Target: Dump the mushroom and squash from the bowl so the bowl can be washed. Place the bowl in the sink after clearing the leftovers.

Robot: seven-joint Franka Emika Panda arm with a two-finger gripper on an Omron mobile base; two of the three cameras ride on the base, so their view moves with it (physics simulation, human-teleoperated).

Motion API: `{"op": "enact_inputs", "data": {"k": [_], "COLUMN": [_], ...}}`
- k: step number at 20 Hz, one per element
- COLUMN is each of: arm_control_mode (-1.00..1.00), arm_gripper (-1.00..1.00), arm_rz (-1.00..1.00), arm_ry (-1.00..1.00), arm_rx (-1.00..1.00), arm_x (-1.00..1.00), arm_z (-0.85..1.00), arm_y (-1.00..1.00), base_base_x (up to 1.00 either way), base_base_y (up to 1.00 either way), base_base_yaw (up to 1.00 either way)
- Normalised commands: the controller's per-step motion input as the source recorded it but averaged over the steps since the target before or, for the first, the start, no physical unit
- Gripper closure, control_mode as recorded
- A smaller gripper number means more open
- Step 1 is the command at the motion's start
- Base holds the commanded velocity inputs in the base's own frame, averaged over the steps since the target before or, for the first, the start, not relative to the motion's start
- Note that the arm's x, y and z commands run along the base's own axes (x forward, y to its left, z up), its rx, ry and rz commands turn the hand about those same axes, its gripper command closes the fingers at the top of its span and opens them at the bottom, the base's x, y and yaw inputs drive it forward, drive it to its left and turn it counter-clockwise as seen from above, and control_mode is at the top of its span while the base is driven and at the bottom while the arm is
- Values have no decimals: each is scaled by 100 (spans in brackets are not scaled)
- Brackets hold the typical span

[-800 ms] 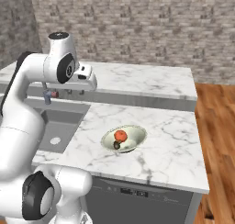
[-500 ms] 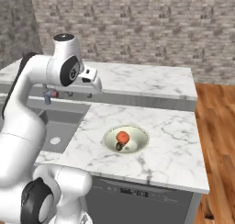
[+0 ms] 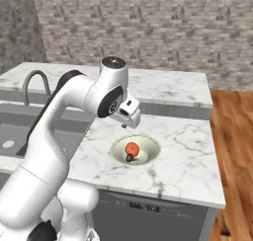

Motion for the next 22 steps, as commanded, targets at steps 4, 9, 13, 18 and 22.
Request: {"op": "enact_inputs", "data": {"k": [4, 9, 13, 18, 22], "arm_control_mode": [-100, -100, -100, -100, -100], "arm_gripper": [-100, -100, -100, -100, -100], "arm_rz": [-18, -6, -7, -11, -8], "arm_ry": [11, 15, 9, 8, 0], "arm_rx": [23, 17, 7, 5, 3], "arm_x": [9, 22, 2, 26, 5], "arm_z": [-19, -34, -39, -75, -41], "arm_y": [-81, -66, -28, -14, -6], "base_base_x": [0, 0, 0, 0, 0], "base_base_y": [0, 0, 0, 0, 0], "base_base_yaw": [0, 0, 0, 0, 0]}}
